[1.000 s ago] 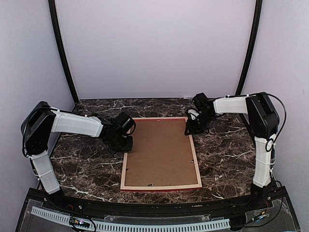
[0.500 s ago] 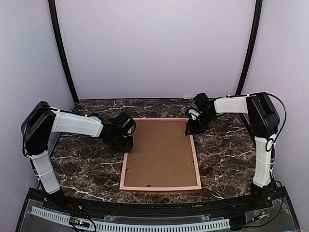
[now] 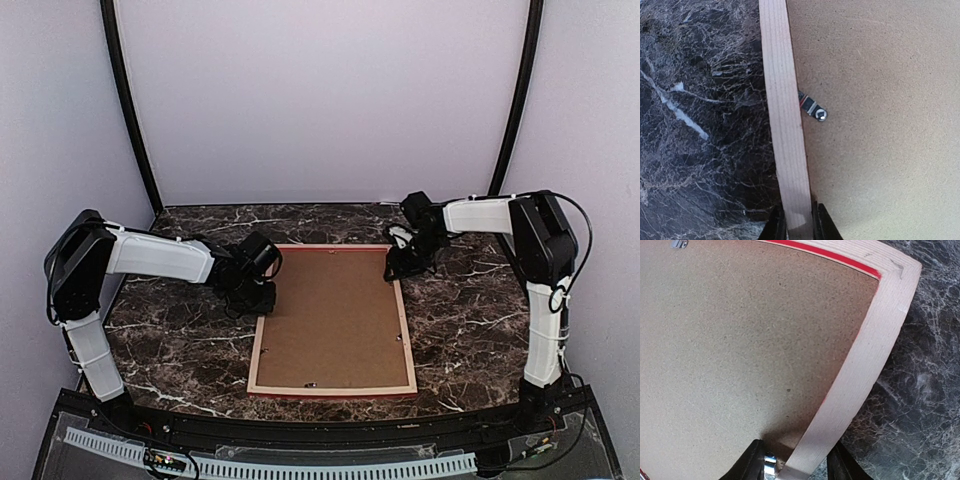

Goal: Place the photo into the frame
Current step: Press the fastener onto the backboard.

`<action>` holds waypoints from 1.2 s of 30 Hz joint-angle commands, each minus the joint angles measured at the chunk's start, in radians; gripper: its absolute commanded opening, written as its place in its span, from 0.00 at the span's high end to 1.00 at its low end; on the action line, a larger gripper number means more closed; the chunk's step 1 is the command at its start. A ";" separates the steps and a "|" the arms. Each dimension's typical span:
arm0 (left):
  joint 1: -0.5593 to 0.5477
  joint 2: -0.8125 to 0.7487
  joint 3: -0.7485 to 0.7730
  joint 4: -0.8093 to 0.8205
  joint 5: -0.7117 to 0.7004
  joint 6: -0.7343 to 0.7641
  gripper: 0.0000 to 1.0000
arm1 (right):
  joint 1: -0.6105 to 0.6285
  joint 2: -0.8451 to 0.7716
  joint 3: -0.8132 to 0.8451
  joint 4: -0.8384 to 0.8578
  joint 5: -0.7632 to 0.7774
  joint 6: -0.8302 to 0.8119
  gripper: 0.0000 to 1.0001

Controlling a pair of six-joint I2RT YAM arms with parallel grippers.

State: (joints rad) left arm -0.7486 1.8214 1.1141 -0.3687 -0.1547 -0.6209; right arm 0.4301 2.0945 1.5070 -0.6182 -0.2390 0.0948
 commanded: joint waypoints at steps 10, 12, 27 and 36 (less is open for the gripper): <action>-0.029 0.022 0.017 -0.054 0.065 0.081 0.99 | -0.043 0.002 0.006 -0.033 -0.048 -0.032 0.50; -0.028 0.023 0.017 -0.053 0.066 0.081 0.99 | -0.042 0.006 0.007 -0.048 -0.030 -0.043 0.50; -0.029 0.031 0.025 -0.062 0.062 0.078 0.99 | -0.073 -0.089 -0.093 -0.061 0.013 -0.032 0.34; -0.029 0.032 0.033 -0.066 0.056 0.071 0.99 | -0.080 -0.190 -0.210 0.005 -0.020 0.075 0.32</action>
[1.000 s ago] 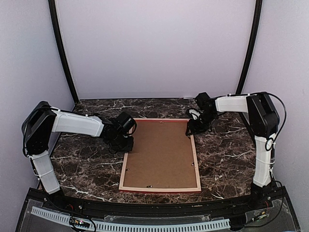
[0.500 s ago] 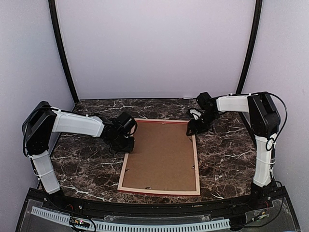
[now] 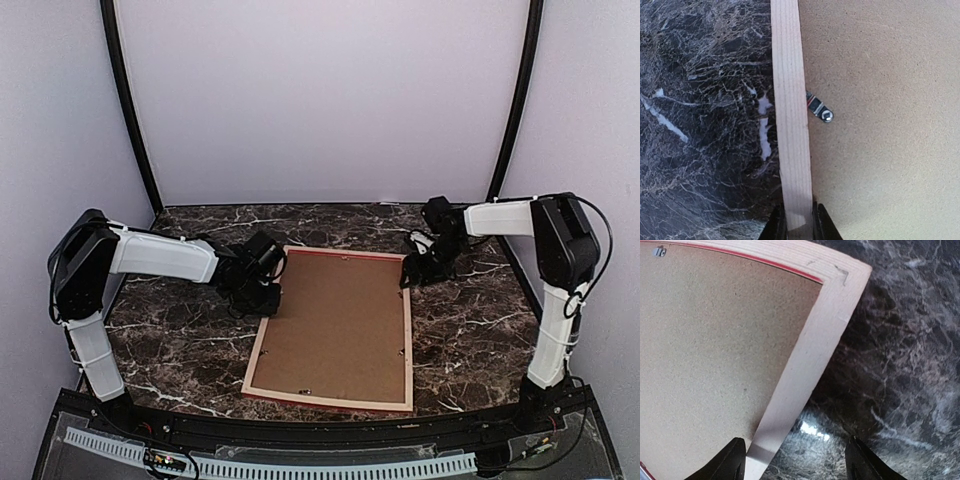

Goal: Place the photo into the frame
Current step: Press the fastener onto the backboard.

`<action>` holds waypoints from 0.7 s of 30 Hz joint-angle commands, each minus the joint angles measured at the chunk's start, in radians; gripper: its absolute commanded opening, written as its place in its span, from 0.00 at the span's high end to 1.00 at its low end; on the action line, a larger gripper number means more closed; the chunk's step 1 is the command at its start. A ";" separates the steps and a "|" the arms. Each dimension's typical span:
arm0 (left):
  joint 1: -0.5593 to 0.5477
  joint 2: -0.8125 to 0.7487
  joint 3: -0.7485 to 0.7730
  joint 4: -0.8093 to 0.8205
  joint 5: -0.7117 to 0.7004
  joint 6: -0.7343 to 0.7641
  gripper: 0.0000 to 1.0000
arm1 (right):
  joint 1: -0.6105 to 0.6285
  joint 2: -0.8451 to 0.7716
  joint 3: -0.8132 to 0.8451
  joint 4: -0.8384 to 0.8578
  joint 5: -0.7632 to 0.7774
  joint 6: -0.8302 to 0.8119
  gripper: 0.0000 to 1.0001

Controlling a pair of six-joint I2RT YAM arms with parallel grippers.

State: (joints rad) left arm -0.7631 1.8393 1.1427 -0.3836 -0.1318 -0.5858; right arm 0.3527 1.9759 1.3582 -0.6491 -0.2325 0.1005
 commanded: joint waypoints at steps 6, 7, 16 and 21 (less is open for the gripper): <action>-0.014 0.003 0.000 -0.045 0.052 0.026 0.93 | 0.029 -0.147 -0.165 0.132 -0.081 0.162 0.35; -0.013 0.000 0.000 -0.044 0.055 0.026 0.90 | 0.034 -0.152 -0.173 0.140 -0.077 0.173 0.36; 0.045 -0.007 0.010 -0.014 0.101 0.026 0.62 | 0.044 -0.138 -0.205 0.203 -0.045 0.225 0.50; 0.083 0.008 0.028 0.006 0.123 0.033 0.47 | 0.045 -0.102 -0.180 0.216 -0.046 0.215 0.58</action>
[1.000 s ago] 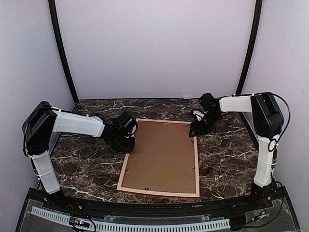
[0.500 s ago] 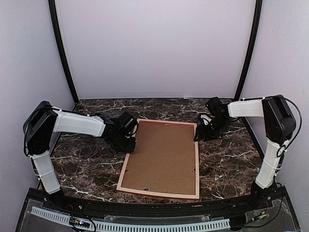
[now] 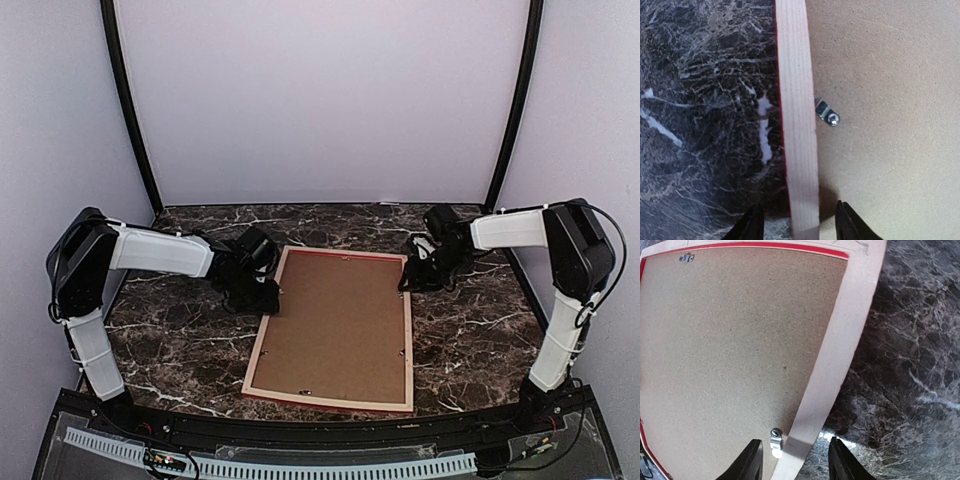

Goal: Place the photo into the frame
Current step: Press the fastener onto the backboard.

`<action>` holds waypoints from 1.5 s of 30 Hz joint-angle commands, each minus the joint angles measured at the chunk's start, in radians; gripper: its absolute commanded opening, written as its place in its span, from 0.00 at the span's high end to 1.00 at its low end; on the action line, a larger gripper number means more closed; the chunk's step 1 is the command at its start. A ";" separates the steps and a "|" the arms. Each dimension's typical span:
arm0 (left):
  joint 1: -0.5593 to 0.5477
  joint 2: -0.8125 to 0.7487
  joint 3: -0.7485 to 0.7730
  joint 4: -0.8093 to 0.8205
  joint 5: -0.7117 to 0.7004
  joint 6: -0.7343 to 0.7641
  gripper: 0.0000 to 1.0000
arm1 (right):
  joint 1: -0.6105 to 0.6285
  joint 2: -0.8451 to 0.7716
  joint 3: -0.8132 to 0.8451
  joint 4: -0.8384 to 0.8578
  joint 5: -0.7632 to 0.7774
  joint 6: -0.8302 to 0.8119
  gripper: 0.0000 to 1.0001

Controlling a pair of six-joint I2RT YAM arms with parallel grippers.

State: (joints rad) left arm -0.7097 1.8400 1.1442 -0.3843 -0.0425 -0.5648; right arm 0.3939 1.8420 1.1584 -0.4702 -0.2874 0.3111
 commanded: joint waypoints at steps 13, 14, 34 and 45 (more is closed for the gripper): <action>0.069 0.044 0.002 0.063 0.100 -0.067 0.74 | 0.043 0.199 0.236 0.032 -0.061 -0.076 0.66; 0.069 0.033 -0.024 0.084 0.113 -0.090 0.80 | 0.048 0.214 0.262 0.026 -0.067 -0.083 0.66; 0.069 -0.027 -0.107 0.070 0.110 -0.279 1.00 | 0.053 0.161 0.289 -0.069 -0.041 -0.149 0.43; 0.069 -0.029 -0.111 0.085 0.111 -0.287 1.00 | 0.057 0.163 0.241 -0.110 0.056 -0.222 0.41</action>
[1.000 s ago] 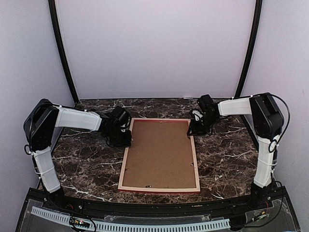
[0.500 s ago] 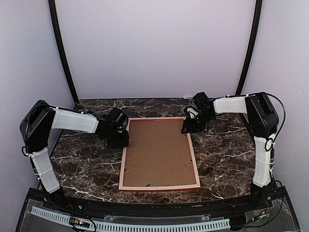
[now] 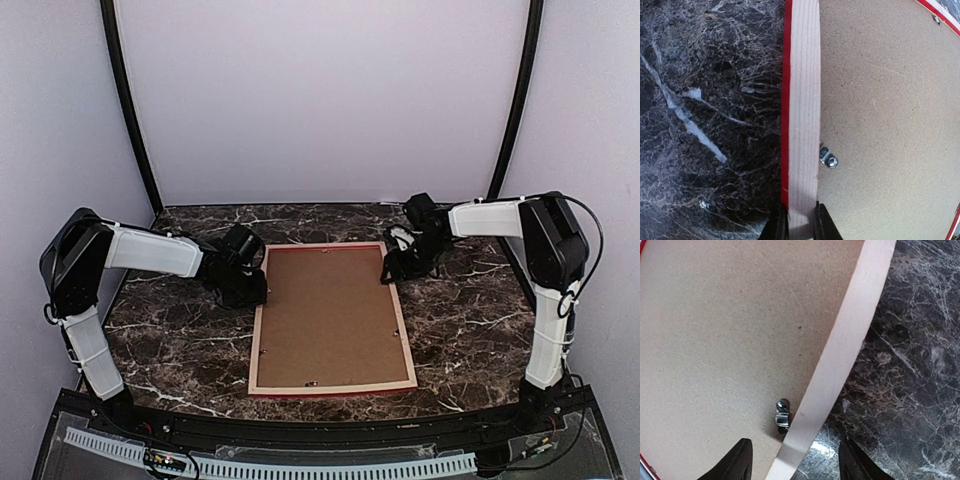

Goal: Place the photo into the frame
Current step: Press the fastener onto the backboard.

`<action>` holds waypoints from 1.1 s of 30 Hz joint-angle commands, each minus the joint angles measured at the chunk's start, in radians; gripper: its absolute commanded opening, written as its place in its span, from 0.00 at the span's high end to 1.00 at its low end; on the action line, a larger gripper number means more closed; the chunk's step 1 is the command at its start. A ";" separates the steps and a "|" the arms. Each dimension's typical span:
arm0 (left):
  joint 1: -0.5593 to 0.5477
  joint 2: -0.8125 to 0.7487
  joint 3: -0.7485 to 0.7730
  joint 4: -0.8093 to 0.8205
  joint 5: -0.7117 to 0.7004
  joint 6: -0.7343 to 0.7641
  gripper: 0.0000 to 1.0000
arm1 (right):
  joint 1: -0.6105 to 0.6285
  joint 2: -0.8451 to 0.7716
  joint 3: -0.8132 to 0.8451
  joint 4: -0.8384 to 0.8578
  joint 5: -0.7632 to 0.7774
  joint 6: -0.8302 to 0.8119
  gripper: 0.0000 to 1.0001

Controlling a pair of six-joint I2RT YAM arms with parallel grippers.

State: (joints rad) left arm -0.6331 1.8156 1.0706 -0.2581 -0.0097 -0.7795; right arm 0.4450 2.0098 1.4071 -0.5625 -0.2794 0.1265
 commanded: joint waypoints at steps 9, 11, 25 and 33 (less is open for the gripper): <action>-0.008 0.003 -0.032 -0.036 0.088 -0.069 1.00 | 0.006 0.029 0.015 0.013 0.065 -0.039 0.47; -0.007 0.004 -0.032 -0.035 0.088 -0.071 1.00 | 0.007 0.033 0.021 0.016 0.071 -0.042 0.47; -0.008 0.017 -0.026 -0.027 0.103 -0.067 1.00 | 0.018 0.087 0.087 0.012 0.114 -0.048 0.52; -0.008 0.019 -0.027 -0.027 0.110 -0.061 1.00 | 0.017 0.104 0.094 0.015 0.122 -0.044 0.62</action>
State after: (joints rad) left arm -0.6331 1.8156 1.0706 -0.2546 0.0101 -0.7967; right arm 0.4572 2.0785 1.4757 -0.5625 -0.1825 0.0837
